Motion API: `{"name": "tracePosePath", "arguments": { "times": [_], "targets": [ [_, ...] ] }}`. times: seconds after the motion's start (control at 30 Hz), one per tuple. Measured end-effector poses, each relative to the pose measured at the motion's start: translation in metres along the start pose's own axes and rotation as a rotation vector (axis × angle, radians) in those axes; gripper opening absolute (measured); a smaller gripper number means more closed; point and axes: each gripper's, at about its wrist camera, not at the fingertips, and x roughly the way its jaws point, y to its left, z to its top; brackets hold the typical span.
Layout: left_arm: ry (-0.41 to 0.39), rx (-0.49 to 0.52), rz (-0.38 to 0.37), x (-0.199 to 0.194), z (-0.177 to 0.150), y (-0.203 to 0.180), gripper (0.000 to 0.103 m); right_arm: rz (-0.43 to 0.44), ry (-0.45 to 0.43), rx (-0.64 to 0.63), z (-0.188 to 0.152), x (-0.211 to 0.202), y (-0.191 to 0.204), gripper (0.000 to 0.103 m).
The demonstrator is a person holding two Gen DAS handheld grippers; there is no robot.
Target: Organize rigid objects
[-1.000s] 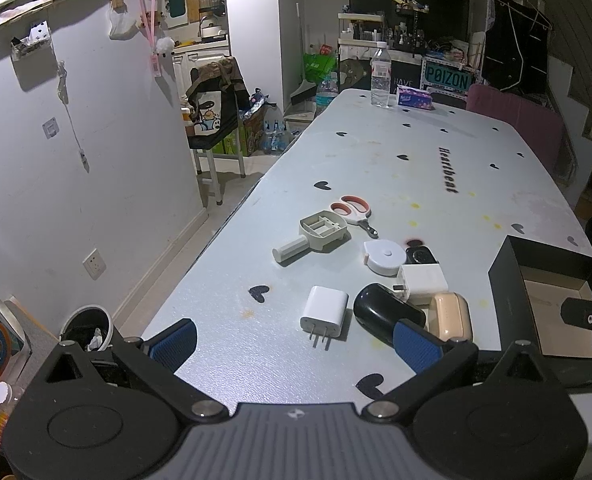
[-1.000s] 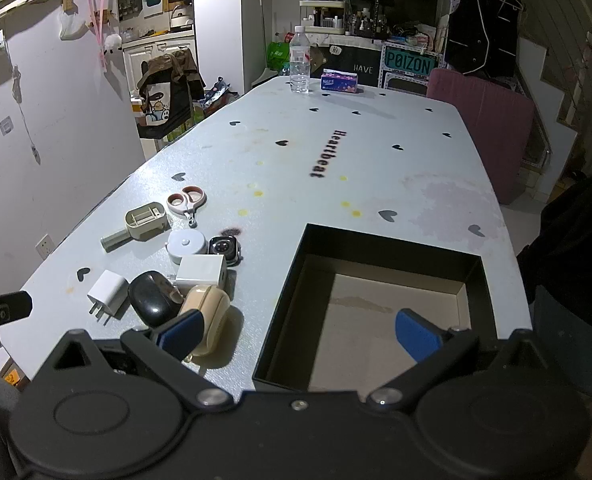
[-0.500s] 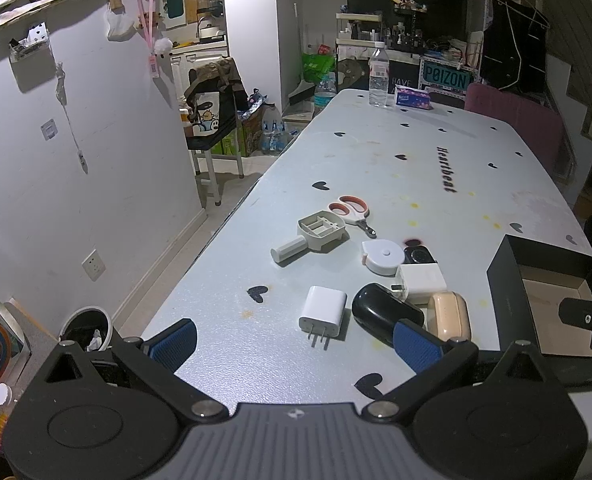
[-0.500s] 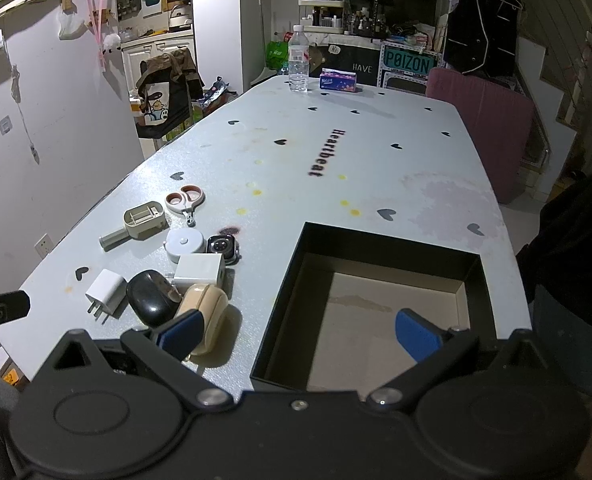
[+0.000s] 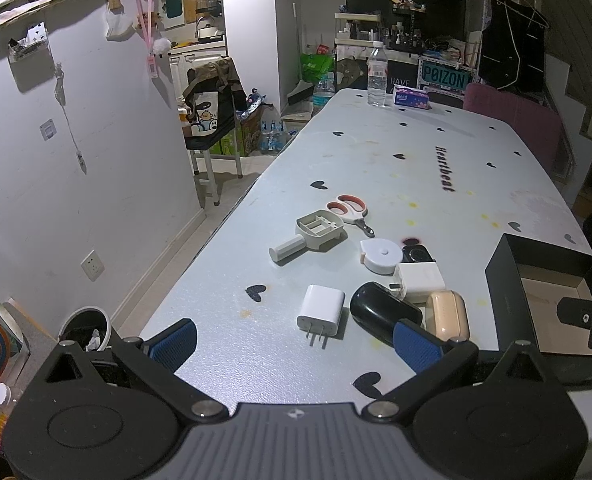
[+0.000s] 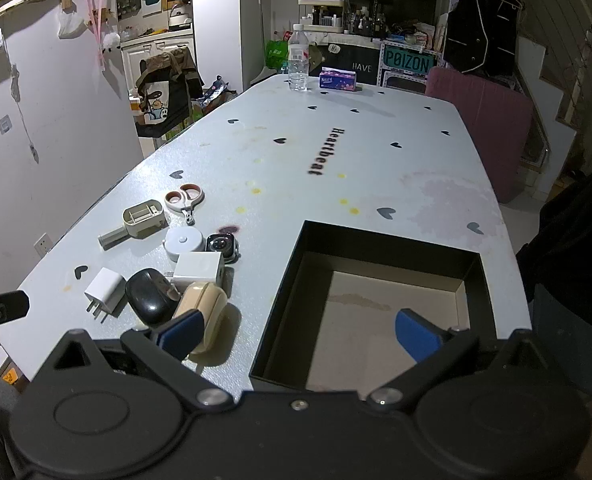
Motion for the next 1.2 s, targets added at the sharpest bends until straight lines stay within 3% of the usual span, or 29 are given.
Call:
{"name": "tracePosePath", "arguments": {
  "times": [0.37, 0.67, 0.93, 1.1, 1.2],
  "targets": [
    [-0.023, 0.012, -0.001, -0.003, 0.002, -0.001, 0.103, 0.003, -0.014, 0.009, -0.006, 0.002, -0.006, 0.103],
    [-0.08, 0.026, 0.0, -0.016, 0.007, 0.0, 0.103, 0.023, -0.078, 0.062, 0.002, -0.012, -0.01, 0.103],
    [-0.124, 0.03, -0.027, -0.008, 0.012, 0.001, 0.103, -0.083, -0.134, 0.129, 0.01, -0.01, -0.031, 0.103],
    [-0.15, 0.029, -0.028, 0.006, 0.018, 0.004, 0.103, -0.12, -0.135, 0.255, 0.012, -0.001, -0.071, 0.103],
    [-0.146, 0.03, -0.035, 0.016, 0.022, 0.006, 0.103, -0.188, -0.13, 0.296, 0.009, 0.004, -0.095, 0.103]
  ]
}}
